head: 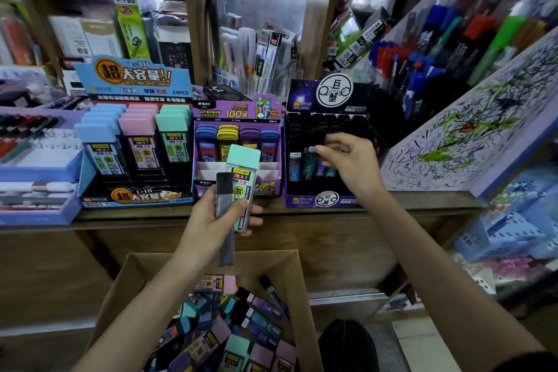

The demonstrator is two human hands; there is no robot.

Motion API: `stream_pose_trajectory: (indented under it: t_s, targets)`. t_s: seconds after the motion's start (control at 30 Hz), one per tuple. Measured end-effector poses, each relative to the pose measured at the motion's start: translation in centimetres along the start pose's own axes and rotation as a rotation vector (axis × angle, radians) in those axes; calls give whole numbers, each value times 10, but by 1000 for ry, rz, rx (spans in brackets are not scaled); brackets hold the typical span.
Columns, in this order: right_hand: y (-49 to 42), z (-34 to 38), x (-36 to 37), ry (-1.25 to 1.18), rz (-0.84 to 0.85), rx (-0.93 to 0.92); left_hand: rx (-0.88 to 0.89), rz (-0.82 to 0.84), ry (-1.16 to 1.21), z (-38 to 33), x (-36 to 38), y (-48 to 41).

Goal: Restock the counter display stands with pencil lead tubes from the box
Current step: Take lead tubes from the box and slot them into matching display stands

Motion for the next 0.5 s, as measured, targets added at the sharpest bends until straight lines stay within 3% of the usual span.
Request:
stream_pose_trajectory:
  t_s: [0.33,0.5]
  targets:
    - [-4,-23,7,119,9,103,8,9,10,0,6,0]
    - [-3,-4,7,459,-25,34,17,11,8,-2,9,1]
Point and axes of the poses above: each hand's wrist, its own y-axis away from the middle knuckle, its own x-axis out of the palm, z = x × y, the point moved 9 cm from there along -y, towards the middle knuckle, and after that the axes turned 6 degrees about -y, right-handed, at the moved point
